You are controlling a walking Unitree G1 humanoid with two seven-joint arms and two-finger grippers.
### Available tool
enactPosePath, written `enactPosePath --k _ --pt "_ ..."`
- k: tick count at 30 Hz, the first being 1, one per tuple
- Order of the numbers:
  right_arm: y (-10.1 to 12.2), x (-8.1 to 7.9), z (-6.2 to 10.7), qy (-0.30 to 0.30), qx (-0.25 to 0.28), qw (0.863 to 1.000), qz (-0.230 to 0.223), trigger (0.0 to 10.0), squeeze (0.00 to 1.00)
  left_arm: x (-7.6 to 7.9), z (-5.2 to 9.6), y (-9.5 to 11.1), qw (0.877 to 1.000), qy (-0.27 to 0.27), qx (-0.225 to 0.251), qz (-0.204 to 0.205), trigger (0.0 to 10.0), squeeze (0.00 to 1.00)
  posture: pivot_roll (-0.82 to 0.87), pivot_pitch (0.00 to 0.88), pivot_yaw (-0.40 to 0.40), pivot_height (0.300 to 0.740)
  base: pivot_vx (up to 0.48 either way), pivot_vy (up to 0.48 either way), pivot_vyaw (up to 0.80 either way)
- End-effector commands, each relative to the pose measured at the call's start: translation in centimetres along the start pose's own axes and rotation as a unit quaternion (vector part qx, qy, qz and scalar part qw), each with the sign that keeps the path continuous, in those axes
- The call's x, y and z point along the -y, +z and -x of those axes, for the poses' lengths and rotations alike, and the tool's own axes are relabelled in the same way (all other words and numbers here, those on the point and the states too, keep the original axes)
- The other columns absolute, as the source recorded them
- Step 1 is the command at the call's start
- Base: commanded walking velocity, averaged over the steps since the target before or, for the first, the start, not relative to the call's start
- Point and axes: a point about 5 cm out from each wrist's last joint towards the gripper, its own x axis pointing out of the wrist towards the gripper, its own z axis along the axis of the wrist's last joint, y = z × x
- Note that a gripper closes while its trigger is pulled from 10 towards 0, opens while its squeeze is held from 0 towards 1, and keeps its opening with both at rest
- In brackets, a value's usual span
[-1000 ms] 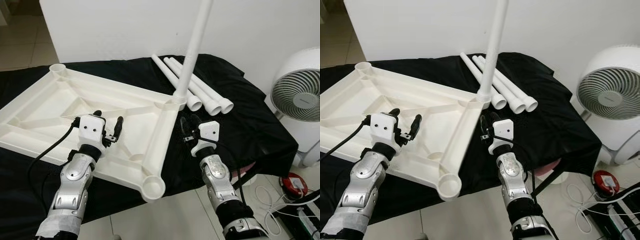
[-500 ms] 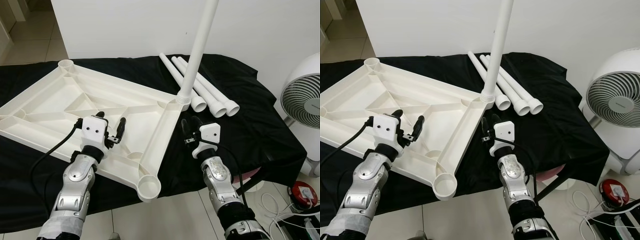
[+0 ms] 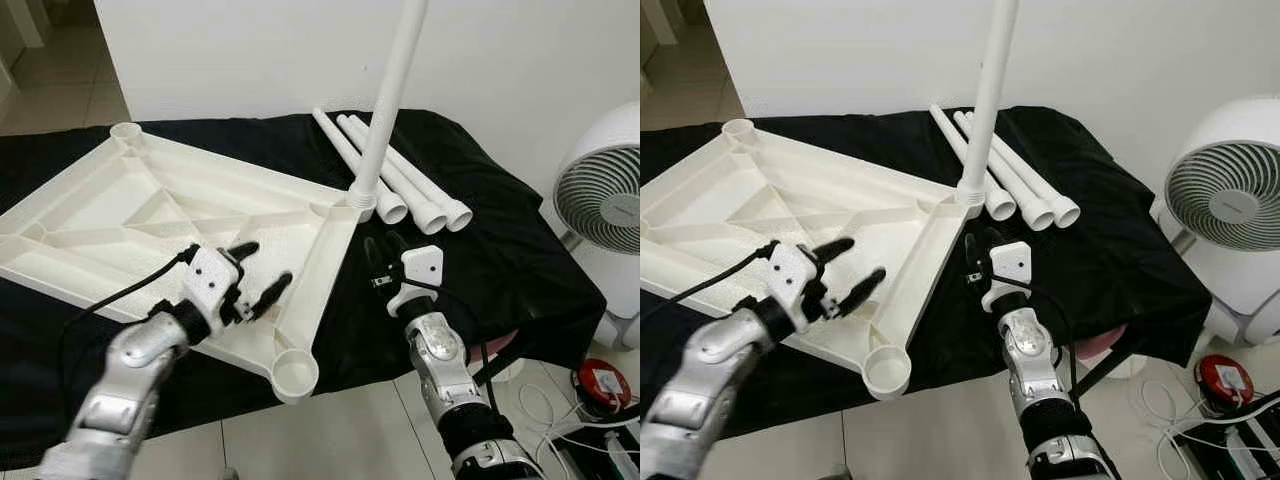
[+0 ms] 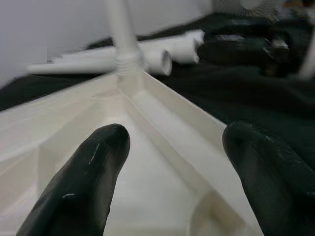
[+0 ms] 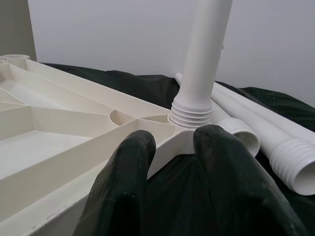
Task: Building children table
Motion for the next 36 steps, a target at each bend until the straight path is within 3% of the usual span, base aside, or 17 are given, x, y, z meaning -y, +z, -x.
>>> enactPosePath --k 1,4,10,15,21,26,29,31,35,36 --pt "-0.3 0.2 0.1 0.001 -0.008 1.000 0.002 10.0 0.00 -0.1 0.4 -0.1 0.999 -0.032 -0.013 0.005 10.0 0.00 0.08 0.000 -0.041 0.740 0.000 0.000 0.00" --pt "-0.3 0.2 0.2 0.001 -0.008 1.000 0.002 10.0 0.00 -0.5 1.1 -0.8 0.997 -0.066 -0.050 -0.005 10.0 0.00 0.07 0.000 -0.038 0.740 0.000 0.000 0.00" --pt "-0.3 0.3 0.6 0.001 -0.009 1.000 0.005 10.0 0.00 -1.5 1.7 -2.2 0.990 -0.081 -0.113 -0.031 10.0 0.00 0.06 0.000 -0.031 0.740 0.000 0.000 0.00" --pt "-0.4 0.5 0.8 -0.001 -0.011 1.000 0.008 10.0 0.00 -2.1 1.4 -2.9 0.981 -0.097 -0.152 -0.074 10.0 0.00 0.05 0.000 -0.028 0.740 0.000 0.000 0.00" --pt "-0.3 0.6 0.9 -0.001 -0.011 1.000 0.010 10.0 0.00 -2.8 0.9 -3.4 0.973 -0.109 -0.181 -0.091 10.0 0.00 0.04 0.000 -0.025 0.740 0.000 0.000 0.00" --pt "-0.3 0.6 0.9 -0.003 -0.010 1.000 0.011 10.0 0.00 -3.7 0.7 -4.0 0.949 -0.153 -0.233 -0.149 10.0 0.00 0.04 0.000 -0.017 0.740 0.000 0.000 0.00" --pt "-0.3 0.6 0.9 -0.003 -0.009 1.000 0.011 10.0 0.00 -3.9 0.8 -4.2 0.943 -0.170 -0.245 -0.149 10.0 0.00 0.04 0.000 -0.013 0.740 0.000 0.000 0.00" --pt "-0.3 0.4 1.0 -0.003 -0.009 1.000 0.010 10.0 0.00 -4.1 0.8 -3.9 0.930 -0.215 -0.255 -0.153 10.0 0.00 0.04 0.000 -0.007 0.740 0.000 0.000 0.00" --pt "-0.3 0.3 0.9 -0.006 -0.008 1.000 0.009 10.0 0.00 -4.3 0.6 -3.7 0.924 -0.242 -0.257 -0.146 10.0 0.00 0.03 0.000 0.003 0.740 0.000 0.000 0.00" --pt "-0.2 0.3 1.0 -0.008 -0.008 1.000 0.009 10.0 0.00 -4.4 0.5 -3.6 0.923 -0.248 -0.254 -0.147 7.3 0.00 0.03 0.000 0.007 0.740 0.000 0.000 0.00"
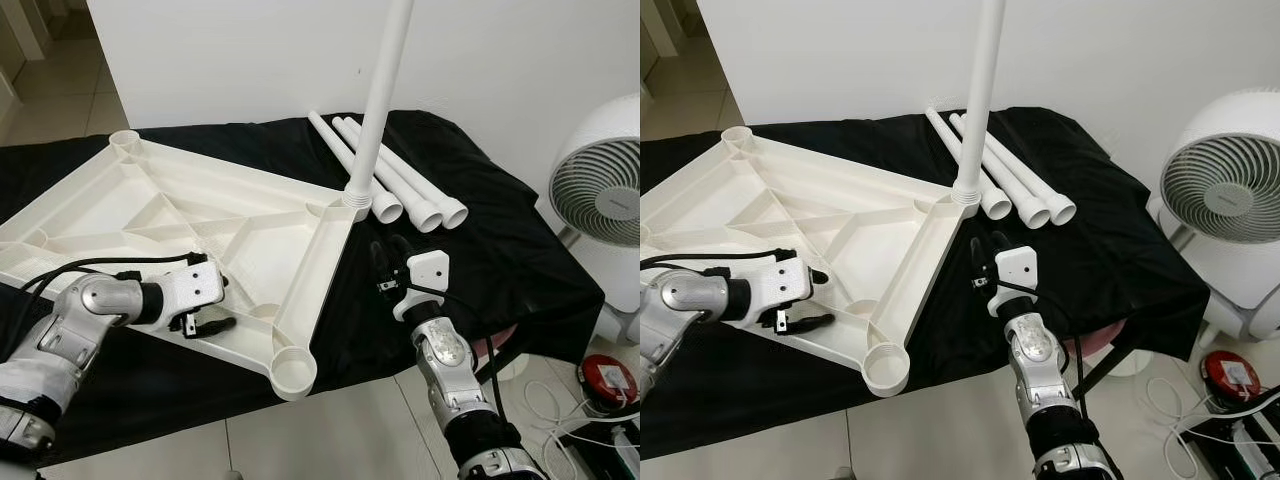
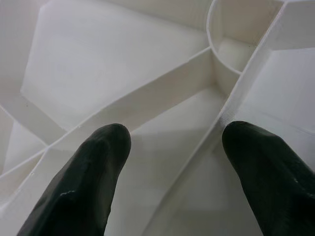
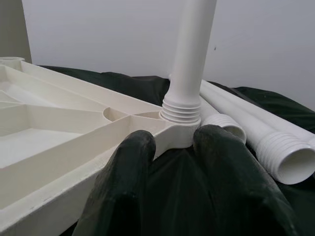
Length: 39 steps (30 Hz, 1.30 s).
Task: Building children table
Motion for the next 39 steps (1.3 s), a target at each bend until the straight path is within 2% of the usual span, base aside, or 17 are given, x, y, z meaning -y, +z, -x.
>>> enactPosePath --k 1,2,3,4,5,15,26,28,33,39 --pt "-0.2 -0.1 0.2 -0.004 -0.006 1.000 0.000 10.0 0.00 0.4 -0.1 -0.3 0.999 -0.046 -0.008 0.000 4.9 0.00 0.02 0.000 0.013 0.740 0.000 0.000 0.00" --pt "-0.2 -0.1 0.2 -0.004 -0.006 1.000 0.000 10.0 0.00 0.4 -0.1 -0.3 0.999 -0.046 -0.008 0.000 4.9 0.00 0.02 0.000 0.013 0.740 0.000 0.000 0.00" --pt "-0.2 0.0 0.2 -0.006 -0.006 1.000 0.000 10.0 0.00 0.2 0.0 0.0 0.999 -0.053 0.002 0.007 1.9 0.00 0.02 0.000 0.015 0.740 0.000 0.000 0.00" --pt "-0.2 0.1 0.3 -0.007 -0.006 1.000 0.001 10.0 0.00 0.1 0.0 0.1 0.998 -0.058 0.009 0.013 1.3 0.00 0.02 0.000 0.015 0.740 0.000 0.000 0.00" --pt "-0.2 0.2 0.4 -0.010 -0.007 1.000 0.001 10.0 0.00 0.0 -0.1 0.4 0.998 -0.066 0.017 0.017 0.0 0.00 0.02 0.000 0.018 0.740 0.000 0.000 0.00" --pt "-0.2 0.3 0.4 -0.016 -0.007 1.000 0.003 10.0 0.00 0.3 -0.9 1.2 0.994 -0.085 0.054 0.030 0.0 0.00 0.02 0.000 0.021 0.740 0.000 0.000 0.00" --pt "-0.1 0.3 0.4 -0.021 -0.007 1.000 0.001 10.0 0.00 0.9 -2.1 2.2 0.991 -0.063 0.104 0.064 0.0 0.00 0.01 0.000 0.024 0.740 0.000 0.000 0.00" --pt "-0.1 0.3 0.4 -0.022 -0.007 1.000 0.000 10.0 0.00 1.0 -2.5 2.4 0.990 -0.051 0.112 0.073 0.0 0.00 0.01 0.000 0.025 0.740 0.000 0.000 0.00" --pt "-0.1 0.1 0.6 -0.026 -0.007 1.000 -0.003 10.0 0.00 0.0 -3.3 2.0 0.985 0.040 0.123 0.118 0.0 0.00 0.00 0.003 0.027 0.740 0.000 0.000 0.00" --pt "0.0 -0.1 0.6 -0.024 -0.008 1.000 -0.005 10.0 0.00 -0.8 -3.2 1.5 0.982 0.082 0.114 0.126 0.0 0.00 0.01 0.008 0.017 0.740 0.000 0.000 0.00"
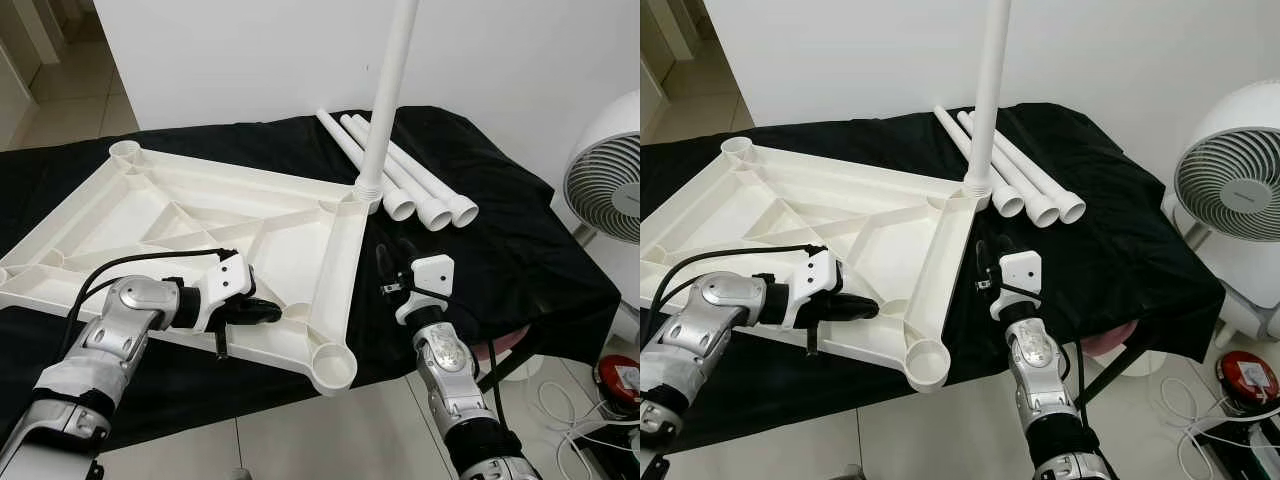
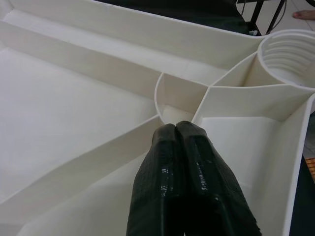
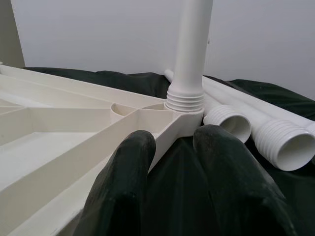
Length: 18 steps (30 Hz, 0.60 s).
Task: Building children table
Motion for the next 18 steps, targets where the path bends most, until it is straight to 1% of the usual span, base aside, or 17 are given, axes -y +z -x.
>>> enactPosePath --k 1,3,4,5,7,8,9,10,12,15,16,17,18 --pt "0.0 -0.2 0.0 0.000 -0.002 1.000 -0.001 10.0 0.00 -1.4 0.2 -0.6 0.991 0.133 -0.015 0.008 0.0 0.00 0.01 0.008 0.017 0.740 0.000 0.000 0.00" --pt "0.1 -0.3 0.0 0.002 -0.002 1.000 -0.001 10.0 0.00 -1.6 0.3 -0.7 0.991 0.135 -0.020 0.005 0.0 0.00 0.01 0.011 0.013 0.740 0.000 0.000 0.00" --pt "0.1 -0.2 0.0 0.004 -0.002 1.000 0.000 10.0 0.00 -1.6 0.4 -0.6 0.991 0.129 -0.027 -0.004 10.0 0.00 0.01 0.012 0.011 0.740 0.000 0.000 0.00" --pt "0.1 -0.2 0.0 0.004 -0.002 1.000 0.000 10.0 0.00 -1.6 0.4 -0.6 0.991 0.129 -0.027 -0.004 10.0 0.00 0.01 0.012 0.011 0.740 0.000 0.000 0.00" --pt "0.1 -0.2 0.0 0.007 -0.003 1.000 0.001 10.0 0.00 -1.6 0.6 -0.6 0.992 0.117 -0.042 -0.009 10.0 0.00 0.01 0.012 0.011 0.740 0.000 0.000 0.00" --pt "0.1 -0.2 0.0 0.007 -0.003 1.000 0.001 10.0 0.00 -1.6 0.8 -0.5 0.993 0.109 -0.037 -0.001 10.0 0.00 0.01 0.013 0.010 0.740 0.000 0.000 0.00" --pt "0.1 -0.2 0.0 0.007 -0.003 1.000 0.001 10.0 0.00 -1.7 0.9 -0.2 0.995 0.100 -0.021 0.012 10.0 1.00 0.01 0.013 0.010 0.740 0.000 0.000 0.00" --pt "0.1 -0.2 0.0 0.007 -0.003 1.000 0.001 10.0 0.00 -1.7 0.9 -0.2 0.995 0.100 -0.021 0.012 10.0 1.00 0.01 0.013 0.010 0.740 0.000 0.000 0.00" --pt "0.1 -0.3 0.0 0.007 -0.004 1.000 0.001 10.0 0.00 -1.7 1.3 0.3 0.996 0.083 -0.003 0.014 10.0 1.00 0.01 0.013 0.010 0.740 0.000 0.000 0.00" --pt "0.0 -0.3 0.1 0.008 -0.004 1.000 0.000 10.0 0.00 -1.7 1.8 0.6 0.998 0.067 -0.003 -0.003 10.0 1.00 0.01 0.009 0.010 0.740 0.000 0.000 0.00" --pt "0.0 -0.3 0.1 0.008 -0.004 1.000 0.000 10.0 0.00 -1.7 1.8 0.6 0.998 0.067 -0.003 -0.003 10.0 1.00 0.01 0.009 0.010 0.740 0.000 0.000 0.00" --pt "0.0 -0.4 0.1 0.008 -0.005 1.000 -0.001 10.0 0.00 -1.8 2.3 0.8 0.998 0.056 -0.004 -0.007 10.0 1.00 0.01 0.009 0.010 0.740 0.000 0.000 0.00" --pt "0.0 -0.4 0.1 0.008 -0.005 1.000 -0.001 10.0 0.00 -1.8 2.3 0.8 0.998 0.056 -0.004 -0.007 10.0 1.00 0.01 0.009 0.010 0.740 0.000 0.000 0.00"
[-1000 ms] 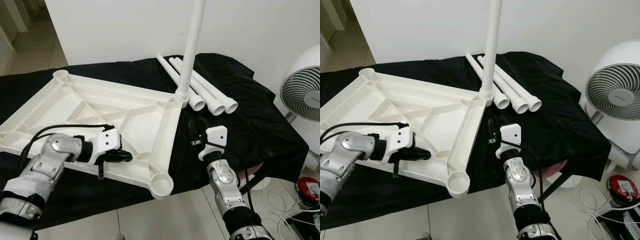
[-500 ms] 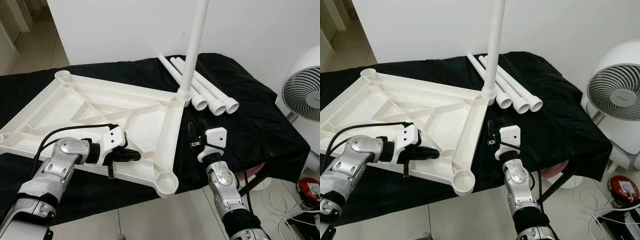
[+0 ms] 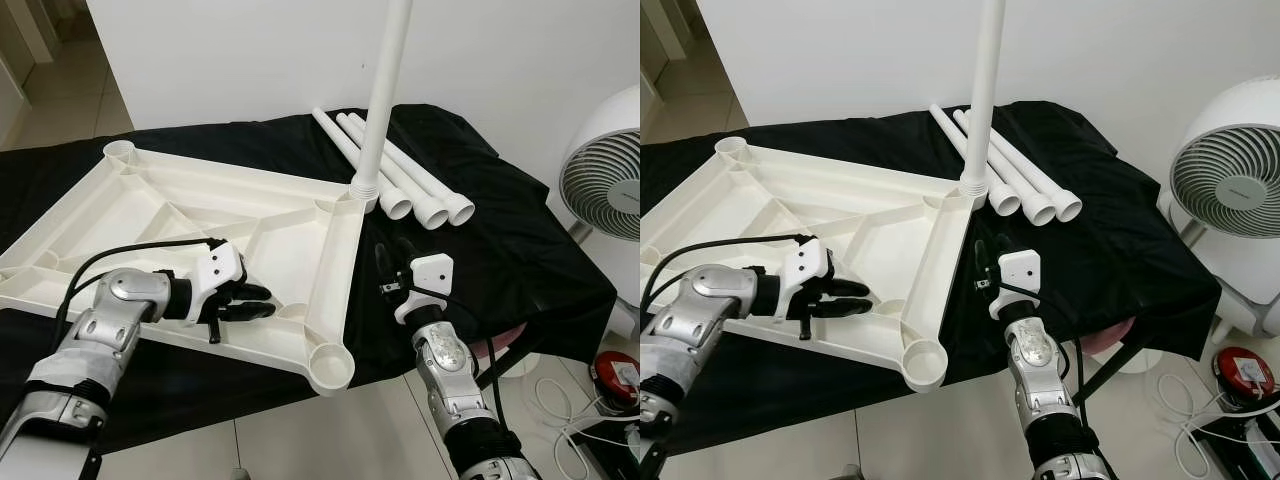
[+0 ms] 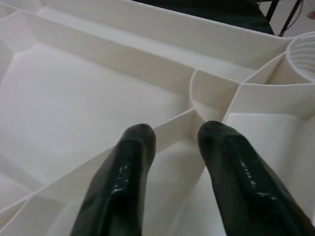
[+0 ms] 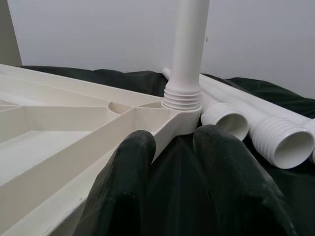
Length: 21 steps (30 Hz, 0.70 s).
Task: Building children table
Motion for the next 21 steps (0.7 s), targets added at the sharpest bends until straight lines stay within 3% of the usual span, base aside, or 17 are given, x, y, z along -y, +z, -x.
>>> enactPosePath --k 1,8,9,10,11,17,21 --pt "-0.1 -0.3 0.1 0.006 -0.006 1.000 0.000 10.0 0.00 -0.7 0.6 0.6 1.000 0.018 0.004 -0.013 10.0 1.00 0.01 0.009 0.010 0.740 0.000 0.000 0.00" --pt "-0.1 -0.3 0.2 0.007 -0.007 1.000 0.001 10.0 0.00 -0.9 1.2 0.5 0.998 0.002 -0.037 -0.043 10.0 1.00 0.01 0.003 0.009 0.740 0.000 0.000 0.00" --pt "-0.1 -0.3 0.1 0.008 -0.007 1.000 0.001 10.0 0.00 -0.9 1.2 0.4 0.998 0.002 -0.048 -0.047 10.0 0.44 0.01 0.003 0.009 0.740 0.000 0.000 0.00" --pt "-0.1 -0.3 0.1 0.008 -0.007 1.000 0.001 10.0 0.00 -0.9 1.2 0.4 0.998 0.002 -0.048 -0.047 10.0 0.44 0.01 0.003 0.009 0.740 0.000 0.000 0.00" --pt "-0.1 -0.3 0.2 0.009 -0.007 1.000 0.001 10.0 0.00 -0.9 1.2 0.3 0.997 0.000 -0.057 -0.048 10.0 0.00 0.01 0.000 0.007 0.740 0.000 0.000 0.00" --pt "-0.1 -0.3 0.2 0.009 -0.007 1.000 0.003 10.0 0.00 -0.7 0.9 -0.5 0.995 -0.004 -0.095 -0.043 10.0 0.00 0.01 0.000 0.010 0.740 0.000 0.000 0.00" --pt "-0.1 -0.2 0.2 0.008 -0.006 1.000 0.003 10.0 0.00 -0.5 0.6 -1.2 0.993 0.003 -0.114 -0.017 10.0 0.00 0.01 0.000 0.016 0.740 0.000 0.000 0.00"
